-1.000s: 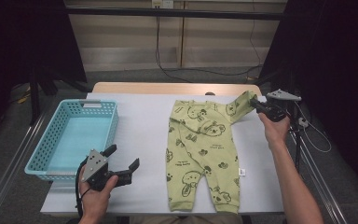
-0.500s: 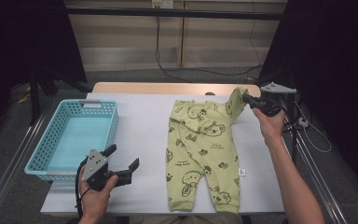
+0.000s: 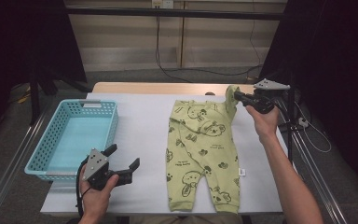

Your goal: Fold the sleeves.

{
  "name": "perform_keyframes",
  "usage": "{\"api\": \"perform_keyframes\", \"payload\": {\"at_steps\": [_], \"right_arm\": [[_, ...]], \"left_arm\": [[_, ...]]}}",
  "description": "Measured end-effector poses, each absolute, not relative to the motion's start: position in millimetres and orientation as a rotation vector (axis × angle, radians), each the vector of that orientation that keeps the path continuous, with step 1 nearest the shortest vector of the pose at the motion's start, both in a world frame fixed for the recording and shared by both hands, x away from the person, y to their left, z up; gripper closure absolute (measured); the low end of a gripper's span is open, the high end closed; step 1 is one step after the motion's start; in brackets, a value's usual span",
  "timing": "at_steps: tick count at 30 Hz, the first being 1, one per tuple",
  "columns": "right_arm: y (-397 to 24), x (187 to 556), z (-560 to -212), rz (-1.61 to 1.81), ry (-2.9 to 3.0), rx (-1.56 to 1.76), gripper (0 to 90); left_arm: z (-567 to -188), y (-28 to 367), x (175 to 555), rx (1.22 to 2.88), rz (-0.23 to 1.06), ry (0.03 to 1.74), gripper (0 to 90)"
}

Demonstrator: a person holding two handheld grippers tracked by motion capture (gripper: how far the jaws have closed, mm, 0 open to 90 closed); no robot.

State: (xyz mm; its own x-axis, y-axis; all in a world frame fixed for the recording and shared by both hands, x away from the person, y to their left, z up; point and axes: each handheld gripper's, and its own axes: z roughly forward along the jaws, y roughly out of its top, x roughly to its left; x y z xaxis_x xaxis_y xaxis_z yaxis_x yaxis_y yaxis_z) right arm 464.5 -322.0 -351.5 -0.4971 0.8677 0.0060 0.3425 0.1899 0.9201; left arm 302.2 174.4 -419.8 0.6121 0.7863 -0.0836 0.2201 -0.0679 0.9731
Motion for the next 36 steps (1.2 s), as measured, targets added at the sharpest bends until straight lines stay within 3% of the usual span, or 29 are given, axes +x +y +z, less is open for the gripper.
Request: {"api": "perform_keyframes", "payload": {"at_steps": [36], "right_arm": [[-266, 475, -394, 1.314, 2.082, 1.077, 89.0]], "left_arm": [[-419, 174, 302, 1.615, 0.573, 0.834, 4.4]]}}
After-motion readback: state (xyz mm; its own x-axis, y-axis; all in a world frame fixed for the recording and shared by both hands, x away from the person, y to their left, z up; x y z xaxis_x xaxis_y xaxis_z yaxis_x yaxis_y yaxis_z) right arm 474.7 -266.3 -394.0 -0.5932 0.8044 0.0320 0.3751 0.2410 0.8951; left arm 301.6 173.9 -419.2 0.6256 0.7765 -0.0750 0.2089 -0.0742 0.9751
